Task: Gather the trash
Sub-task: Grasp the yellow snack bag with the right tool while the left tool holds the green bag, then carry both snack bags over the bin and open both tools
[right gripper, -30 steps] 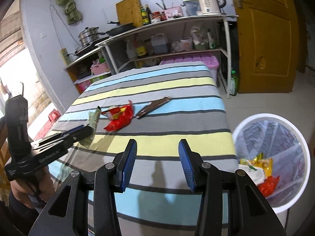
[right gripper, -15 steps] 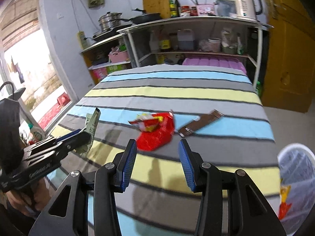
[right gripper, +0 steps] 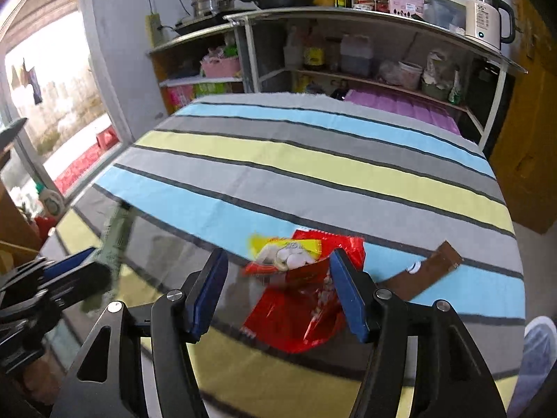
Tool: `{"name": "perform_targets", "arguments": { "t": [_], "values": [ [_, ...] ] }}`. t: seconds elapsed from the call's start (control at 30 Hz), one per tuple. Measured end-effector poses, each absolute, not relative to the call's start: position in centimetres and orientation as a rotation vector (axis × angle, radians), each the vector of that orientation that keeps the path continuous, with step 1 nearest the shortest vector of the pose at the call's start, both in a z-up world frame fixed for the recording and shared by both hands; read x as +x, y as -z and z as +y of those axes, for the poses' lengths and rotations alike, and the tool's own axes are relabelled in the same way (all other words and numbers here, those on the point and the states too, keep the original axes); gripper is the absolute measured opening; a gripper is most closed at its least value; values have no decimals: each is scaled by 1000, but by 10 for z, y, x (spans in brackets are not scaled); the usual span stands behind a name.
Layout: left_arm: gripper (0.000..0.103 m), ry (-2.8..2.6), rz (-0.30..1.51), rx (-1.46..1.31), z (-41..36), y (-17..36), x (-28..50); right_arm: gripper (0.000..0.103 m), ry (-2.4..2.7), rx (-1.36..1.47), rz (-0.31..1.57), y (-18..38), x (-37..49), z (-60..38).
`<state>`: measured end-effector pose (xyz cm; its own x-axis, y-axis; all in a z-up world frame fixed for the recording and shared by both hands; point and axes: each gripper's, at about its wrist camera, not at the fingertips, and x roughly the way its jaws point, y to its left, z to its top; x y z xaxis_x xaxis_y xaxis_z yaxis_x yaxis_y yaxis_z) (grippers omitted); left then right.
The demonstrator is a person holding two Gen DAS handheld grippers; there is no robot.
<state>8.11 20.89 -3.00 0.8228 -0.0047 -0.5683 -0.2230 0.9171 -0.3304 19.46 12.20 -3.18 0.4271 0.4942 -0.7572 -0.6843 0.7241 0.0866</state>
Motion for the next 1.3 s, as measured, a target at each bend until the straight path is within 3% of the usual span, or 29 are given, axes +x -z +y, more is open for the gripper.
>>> {"name": "perform_targets", "arguments": {
  "t": [0.1, 0.17, 0.67, 1.3],
  "values": [
    [22, -114, 601, -408, 210, 32, 82, 61, -755, -233, 875, 36, 197, 122],
    [22, -113, 603, -410, 209, 32, 82, 53, -759, -229, 890, 38, 198, 122],
    [22, -127, 621, -369, 191, 25, 86, 51, -767, -139, 835, 6, 166, 78],
    [22, 60, 613, -221, 65, -21, 108, 51, -586, 13, 715, -43, 120, -79]
  ]
}}
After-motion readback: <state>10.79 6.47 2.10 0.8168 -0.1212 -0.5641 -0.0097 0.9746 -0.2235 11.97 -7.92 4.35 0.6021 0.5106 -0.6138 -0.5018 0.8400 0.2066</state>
